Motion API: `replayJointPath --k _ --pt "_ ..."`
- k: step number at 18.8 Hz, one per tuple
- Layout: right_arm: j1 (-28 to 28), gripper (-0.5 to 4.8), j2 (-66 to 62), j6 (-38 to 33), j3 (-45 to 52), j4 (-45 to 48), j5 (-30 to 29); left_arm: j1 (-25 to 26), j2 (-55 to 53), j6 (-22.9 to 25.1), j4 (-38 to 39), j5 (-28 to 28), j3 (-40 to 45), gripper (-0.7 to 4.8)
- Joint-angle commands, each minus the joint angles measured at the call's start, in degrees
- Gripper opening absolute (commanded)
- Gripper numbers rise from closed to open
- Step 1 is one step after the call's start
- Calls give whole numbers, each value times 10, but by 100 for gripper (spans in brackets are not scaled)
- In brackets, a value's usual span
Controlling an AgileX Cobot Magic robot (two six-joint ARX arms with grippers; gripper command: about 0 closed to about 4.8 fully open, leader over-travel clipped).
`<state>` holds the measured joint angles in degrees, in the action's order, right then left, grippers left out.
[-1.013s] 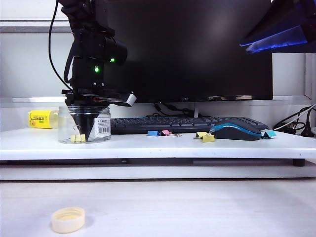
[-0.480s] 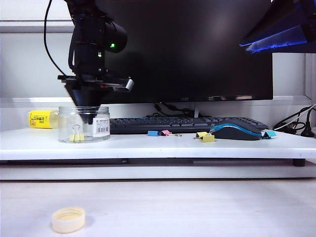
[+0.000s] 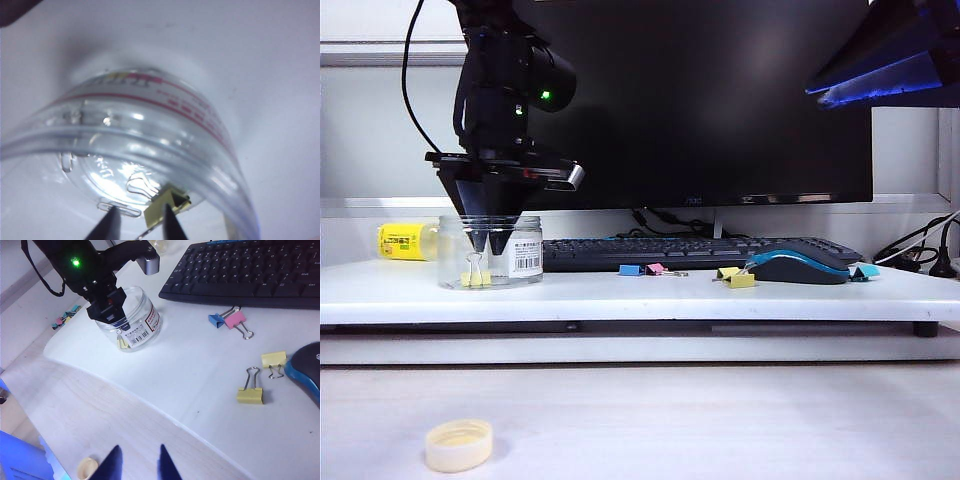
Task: Take the clips out of the round transparent plastic box and place them on the table.
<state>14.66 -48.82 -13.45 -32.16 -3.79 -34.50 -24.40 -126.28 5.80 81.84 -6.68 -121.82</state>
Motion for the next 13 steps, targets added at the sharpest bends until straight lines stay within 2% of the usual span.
replayJointPath --k 1,6,13 --pt "0 99 1 2 -2 10 -2 -1 3 -22 5 -2 0 125" --pt "0 99 1 2 -2 10 -1 -1 3 -60 7 -2 1 125" --pt "0 99 1 2 -2 10 0 -1 4 -65 9 -1 21 125"
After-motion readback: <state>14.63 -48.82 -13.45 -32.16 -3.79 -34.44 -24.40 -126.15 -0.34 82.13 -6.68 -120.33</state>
